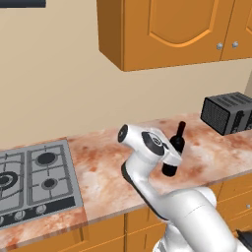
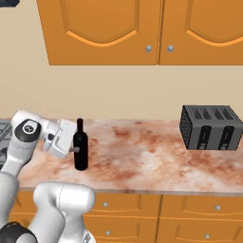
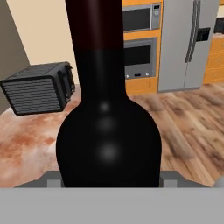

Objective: There is a wine glass and glass cup on the dining counter. Place the wine bottle next to the wine glass and the juice bottle next to the glass cup.

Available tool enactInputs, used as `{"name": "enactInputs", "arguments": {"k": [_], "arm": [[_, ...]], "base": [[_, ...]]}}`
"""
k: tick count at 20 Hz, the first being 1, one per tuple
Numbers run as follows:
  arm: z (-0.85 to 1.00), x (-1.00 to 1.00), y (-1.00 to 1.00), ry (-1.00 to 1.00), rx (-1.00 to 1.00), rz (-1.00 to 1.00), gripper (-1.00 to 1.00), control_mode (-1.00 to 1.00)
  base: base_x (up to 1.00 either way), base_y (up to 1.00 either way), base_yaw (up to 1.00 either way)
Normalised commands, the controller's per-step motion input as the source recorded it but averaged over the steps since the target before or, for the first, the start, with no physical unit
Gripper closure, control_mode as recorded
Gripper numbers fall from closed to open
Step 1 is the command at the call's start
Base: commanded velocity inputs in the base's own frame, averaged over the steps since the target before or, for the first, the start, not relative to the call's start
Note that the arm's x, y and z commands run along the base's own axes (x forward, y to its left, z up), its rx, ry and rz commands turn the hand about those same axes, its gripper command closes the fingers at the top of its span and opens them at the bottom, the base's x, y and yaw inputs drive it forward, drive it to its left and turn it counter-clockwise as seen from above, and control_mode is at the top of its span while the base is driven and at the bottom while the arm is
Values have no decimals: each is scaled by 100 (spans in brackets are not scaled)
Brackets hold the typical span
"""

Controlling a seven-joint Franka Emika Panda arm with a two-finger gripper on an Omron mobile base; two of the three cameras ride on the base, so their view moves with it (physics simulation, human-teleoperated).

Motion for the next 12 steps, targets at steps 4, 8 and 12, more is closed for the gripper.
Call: {"name": "enactInputs", "arguments": {"k": [4, 8, 12], "arm": [[13, -16, 10, -6, -1, 1, 100, -100], [0, 0, 1, -2, 0, 0, 100, -100], [0, 0, 0, 0, 0, 0, 100, -100]], "base": [[0, 0, 0], [0, 0, 0], [0, 0, 0]]}}
